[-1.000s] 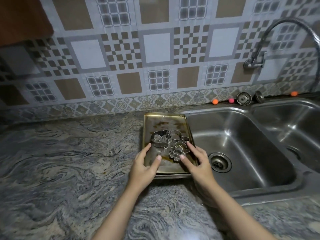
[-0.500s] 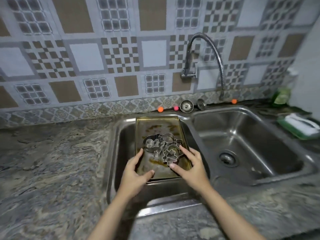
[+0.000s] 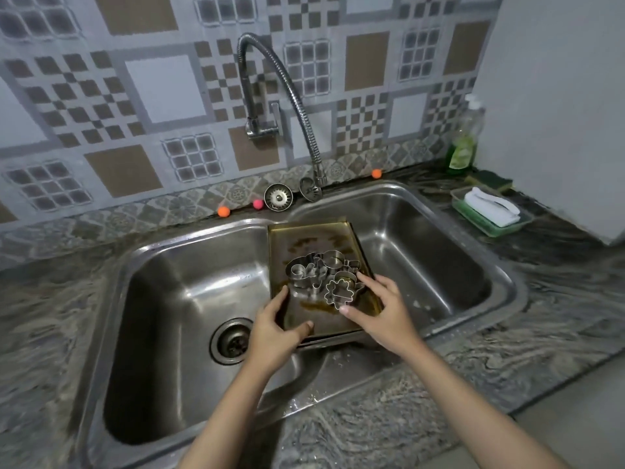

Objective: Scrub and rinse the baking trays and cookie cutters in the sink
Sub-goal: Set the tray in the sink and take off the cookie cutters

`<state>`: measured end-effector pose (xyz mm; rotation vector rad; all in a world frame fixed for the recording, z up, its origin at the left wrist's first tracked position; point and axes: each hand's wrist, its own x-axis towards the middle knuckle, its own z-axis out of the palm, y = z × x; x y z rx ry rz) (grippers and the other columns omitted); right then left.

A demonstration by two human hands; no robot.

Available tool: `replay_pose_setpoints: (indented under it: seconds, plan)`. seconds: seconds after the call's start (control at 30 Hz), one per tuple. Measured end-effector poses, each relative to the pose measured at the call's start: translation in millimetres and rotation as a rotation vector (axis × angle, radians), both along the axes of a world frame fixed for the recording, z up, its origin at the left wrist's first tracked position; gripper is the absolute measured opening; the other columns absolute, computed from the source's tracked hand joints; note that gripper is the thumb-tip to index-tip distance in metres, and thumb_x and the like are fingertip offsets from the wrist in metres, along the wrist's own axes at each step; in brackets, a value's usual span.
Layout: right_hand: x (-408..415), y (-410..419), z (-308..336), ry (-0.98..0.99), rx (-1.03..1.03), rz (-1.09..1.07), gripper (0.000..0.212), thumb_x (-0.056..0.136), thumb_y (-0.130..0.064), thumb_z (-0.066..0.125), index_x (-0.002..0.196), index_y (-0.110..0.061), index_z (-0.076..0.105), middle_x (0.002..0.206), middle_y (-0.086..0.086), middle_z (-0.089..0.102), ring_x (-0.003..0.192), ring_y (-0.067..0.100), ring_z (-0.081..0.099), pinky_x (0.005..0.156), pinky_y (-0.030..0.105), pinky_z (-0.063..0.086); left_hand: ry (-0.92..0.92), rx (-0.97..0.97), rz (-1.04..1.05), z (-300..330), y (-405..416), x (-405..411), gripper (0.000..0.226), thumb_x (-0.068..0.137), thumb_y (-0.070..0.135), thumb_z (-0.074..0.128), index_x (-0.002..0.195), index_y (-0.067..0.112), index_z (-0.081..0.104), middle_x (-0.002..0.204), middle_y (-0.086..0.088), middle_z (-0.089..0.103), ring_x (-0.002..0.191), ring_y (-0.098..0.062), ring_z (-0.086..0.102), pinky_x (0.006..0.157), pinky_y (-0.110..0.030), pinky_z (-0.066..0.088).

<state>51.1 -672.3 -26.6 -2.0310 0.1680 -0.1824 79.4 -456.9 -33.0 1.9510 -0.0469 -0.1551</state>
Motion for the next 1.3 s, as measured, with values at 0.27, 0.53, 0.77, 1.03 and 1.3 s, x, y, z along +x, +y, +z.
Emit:
replay_pose_setpoints:
  seconds: [0.27, 0.53, 0.77, 1.03, 1.3]
  plan:
    - [22, -58, -14, 0.033, -0.018, -0.048, 0.075, 0.071, -0.042, 0.078, 0.138, -0.027, 0.047, 0.133, -0.009, 0.031, 0.120, 0.002, 0.032, 0.097, 0.017, 0.029, -0.004, 0.006, -0.058, -17, -62, 35, 0.088, 0.067, 0.020, 0.083, 0.142, 0.021, 0.039, 0.131, -0.003, 0.044, 0.123, -0.016, 0.047, 0.108, -0.034, 0.039]
    - [91, -134, -36, 0.047, -0.011, 0.088, 0.076, 0.071, -0.038, 0.080, 0.137, -0.022, 0.047, 0.130, -0.009, 0.032, 0.120, 0.003, 0.036, 0.098, 0.017, 0.030, 0.037, 0.043, 0.044, -34, -133, 73, 0.086, 0.072, 0.018, 0.080, 0.145, 0.018, 0.034, 0.134, -0.005, 0.038, 0.126, -0.018, 0.042, 0.106, -0.027, 0.037]
    - [139, -178, -67, 0.089, 0.037, 0.190, 0.081, 0.069, -0.039, 0.081, 0.139, -0.021, 0.045, 0.133, -0.010, 0.030, 0.120, 0.003, 0.036, 0.099, 0.016, 0.031, 0.132, 0.024, 0.206, -64, -180, 97, 0.087, 0.068, 0.013, 0.083, 0.143, 0.017, 0.038, 0.127, -0.004, 0.041, 0.124, -0.017, 0.046, 0.098, -0.017, 0.036]
    - [153, -182, -110, 0.157, 0.026, 0.171, 0.085, 0.067, -0.043, 0.082, 0.138, -0.015, 0.046, 0.140, -0.002, 0.035, 0.128, 0.012, 0.041, 0.102, 0.021, 0.033, 0.221, 0.112, 0.226, -92, -192, 110, 0.092, 0.065, 0.012, 0.085, 0.143, 0.011, 0.037, 0.130, -0.012, 0.040, 0.119, -0.014, 0.045, 0.096, -0.013, 0.034]
    - [157, -180, -134, 0.276, -0.037, 0.121, 0.090, 0.067, -0.053, 0.077, 0.142, -0.021, 0.040, 0.148, -0.001, 0.030, 0.134, 0.017, 0.036, 0.107, 0.036, 0.038, 0.273, 0.110, 0.209, -121, -195, 125, 0.094, 0.062, 0.014, 0.086, 0.142, 0.015, 0.038, 0.136, -0.011, 0.040, 0.127, -0.021, 0.046, 0.106, -0.028, 0.039]
